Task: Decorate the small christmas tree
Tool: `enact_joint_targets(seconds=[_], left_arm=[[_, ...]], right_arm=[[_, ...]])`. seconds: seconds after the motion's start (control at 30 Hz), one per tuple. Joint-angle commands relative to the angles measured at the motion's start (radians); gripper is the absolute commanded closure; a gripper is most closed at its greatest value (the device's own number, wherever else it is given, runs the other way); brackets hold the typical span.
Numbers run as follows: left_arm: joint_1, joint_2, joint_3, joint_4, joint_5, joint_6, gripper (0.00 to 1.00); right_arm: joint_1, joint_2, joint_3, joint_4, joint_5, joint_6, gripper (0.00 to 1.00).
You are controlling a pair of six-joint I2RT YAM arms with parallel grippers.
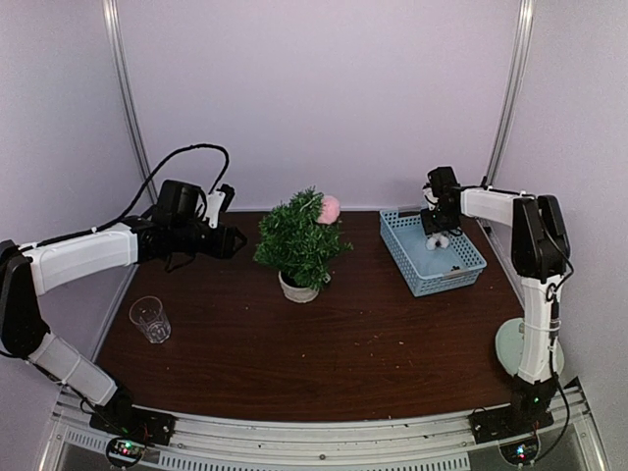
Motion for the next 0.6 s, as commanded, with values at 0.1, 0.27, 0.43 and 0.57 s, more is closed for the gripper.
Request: enact_joint_targets(seconds=[0.1, 0.27, 0.43, 0.57], left_arm=[[0.005, -0.01, -0.008, 0.047, -0.009, -0.001, 0.52], [0.005, -0.011, -0.008, 0.048, -0.012, -0.001, 0.52], [0.005, -0.021, -0.014, 0.044, -0.02, -0.004, 0.51], [0.005, -0.034, -0.024, 0.047, -0.022, -0.005, 0.52]], right_arm=[[-0.012, 0.093, 0.101, -0.138, 0.049, -0.031, 0.54], [-0.012, 0.141, 0.15, -0.203, 0.044, -0.043, 0.58], [-0.012, 0.122, 0.141, -0.206, 0.01, -0.04, 0.89], [0.004, 0.019, 0.062, -0.184, -0.037, -0.03, 1.0]])
